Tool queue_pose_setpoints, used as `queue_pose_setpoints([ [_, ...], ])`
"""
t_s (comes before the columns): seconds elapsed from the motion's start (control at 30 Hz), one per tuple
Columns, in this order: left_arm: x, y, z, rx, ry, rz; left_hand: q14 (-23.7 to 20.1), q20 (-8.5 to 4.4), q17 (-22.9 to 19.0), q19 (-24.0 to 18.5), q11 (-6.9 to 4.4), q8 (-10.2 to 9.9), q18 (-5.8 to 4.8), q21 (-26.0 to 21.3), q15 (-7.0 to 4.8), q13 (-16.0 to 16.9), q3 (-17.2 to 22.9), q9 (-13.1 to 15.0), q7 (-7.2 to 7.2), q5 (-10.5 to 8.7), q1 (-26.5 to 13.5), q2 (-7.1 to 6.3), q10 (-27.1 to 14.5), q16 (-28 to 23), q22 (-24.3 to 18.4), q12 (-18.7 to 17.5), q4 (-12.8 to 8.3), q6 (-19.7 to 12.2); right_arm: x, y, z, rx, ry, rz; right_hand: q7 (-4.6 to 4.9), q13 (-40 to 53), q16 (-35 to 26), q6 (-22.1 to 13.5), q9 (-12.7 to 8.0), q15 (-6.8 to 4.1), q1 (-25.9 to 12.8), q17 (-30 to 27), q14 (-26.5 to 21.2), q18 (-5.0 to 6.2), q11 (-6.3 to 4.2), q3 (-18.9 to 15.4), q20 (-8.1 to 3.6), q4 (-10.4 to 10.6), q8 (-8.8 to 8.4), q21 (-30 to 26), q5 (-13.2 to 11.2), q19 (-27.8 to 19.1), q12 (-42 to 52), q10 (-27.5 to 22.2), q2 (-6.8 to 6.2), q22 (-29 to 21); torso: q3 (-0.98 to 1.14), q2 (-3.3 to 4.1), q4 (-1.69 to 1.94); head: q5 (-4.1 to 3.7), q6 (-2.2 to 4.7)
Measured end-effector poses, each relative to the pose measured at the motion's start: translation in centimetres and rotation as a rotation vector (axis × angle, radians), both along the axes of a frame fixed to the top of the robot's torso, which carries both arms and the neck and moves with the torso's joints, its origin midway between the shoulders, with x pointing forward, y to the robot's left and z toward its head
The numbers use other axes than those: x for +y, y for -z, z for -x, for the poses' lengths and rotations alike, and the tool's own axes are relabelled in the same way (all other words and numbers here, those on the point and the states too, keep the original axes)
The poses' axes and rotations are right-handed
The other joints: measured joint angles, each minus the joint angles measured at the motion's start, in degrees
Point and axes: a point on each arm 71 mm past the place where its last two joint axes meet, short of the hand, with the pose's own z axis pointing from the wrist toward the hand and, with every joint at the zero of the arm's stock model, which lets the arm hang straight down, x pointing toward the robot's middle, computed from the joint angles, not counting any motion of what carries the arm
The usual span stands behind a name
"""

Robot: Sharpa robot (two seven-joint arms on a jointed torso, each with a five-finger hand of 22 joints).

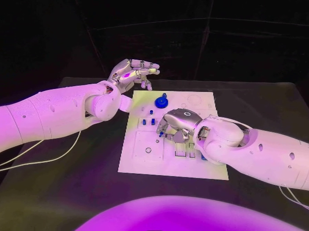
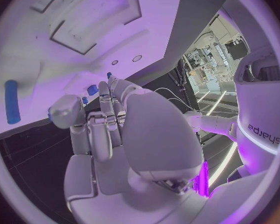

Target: Assemble the parts on the task board

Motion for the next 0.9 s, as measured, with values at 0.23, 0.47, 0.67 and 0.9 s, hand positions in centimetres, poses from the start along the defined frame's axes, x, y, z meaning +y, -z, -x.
queue_pose_setpoints([
  [0.23,-0.04,0.02,0.00,0.001,0.001,0.000,0.00,0.00,-0.10,0.00,0.00,0.26,0.00,0.00,0.00,0.00,0.69,0.00,0.20,0.00,0.00,0.00,0.00,0.00,0.00,0.25,-0.32,-0.20,0.37,0.47,0.19,0.004,-0.012,0.011,-0.01,0.00,0.00,-0.01,0.04,0.00,-0.16,0.00,0.00,0.00,0.00,0.00,0.00,0.00,-0.15,0.00,0.00,0.00,0.00,0.00,0.16,0.05,0.01,-0.01,-0.01,0.38,-0.40],
  [0.47,-0.05,0.03,-0.01,0.002,0.001,-0.001,0.00,0.00,-0.13,0.00,0.00,0.27,0.00,0.00,0.00,0.00,1.02,0.00,0.20,0.00,0.00,0.00,-0.41,0.00,-0.05,0.25,-0.65,-0.20,0.57,0.71,0.38,0.008,-0.021,0.019,-0.07,0.01,0.00,-0.08,0.03,0.00,-0.53,-0.01,0.00,0.01,0.00,-0.01,0.00,0.00,-0.15,0.00,0.00,0.00,0.00,0.00,0.06,0.04,-0.02,-0.02,-0.04,0.64,-0.64],
  [0.67,-0.03,0.05,-0.04,0.003,0.000,-0.001,0.01,0.00,-0.13,0.00,0.00,0.26,0.00,0.00,0.00,0.00,1.02,-0.01,0.20,0.00,0.00,0.00,-0.41,0.00,-0.05,0.25,-0.65,-0.20,0.74,0.85,0.50,0.012,-0.028,0.021,-0.07,0.01,0.00,-0.09,0.02,0.00,-0.53,-0.01,0.00,0.00,0.00,0.13,0.00,-0.15,-0.16,0.00,-0.01,0.00,0.00,0.00,0.05,0.04,-0.02,-0.04,-0.04,0.77,-0.76],
  [0.9,-0.02,0.07,-0.06,0.003,0.000,-0.002,0.01,0.00,-0.21,0.00,0.00,0.26,0.00,0.00,0.00,0.00,1.02,-0.01,0.00,0.00,0.00,0.00,-0.40,0.00,-0.04,0.25,-0.65,-0.40,0.83,0.98,0.50,0.014,-0.031,0.027,-0.08,0.01,0.00,-0.10,0.00,0.00,-0.53,-0.02,0.00,0.00,0.00,0.13,0.00,-0.15,-0.16,0.00,-0.01,0.00,0.00,0.00,0.05,0.03,-0.02,-0.05,-0.04,0.96,-0.76],
])
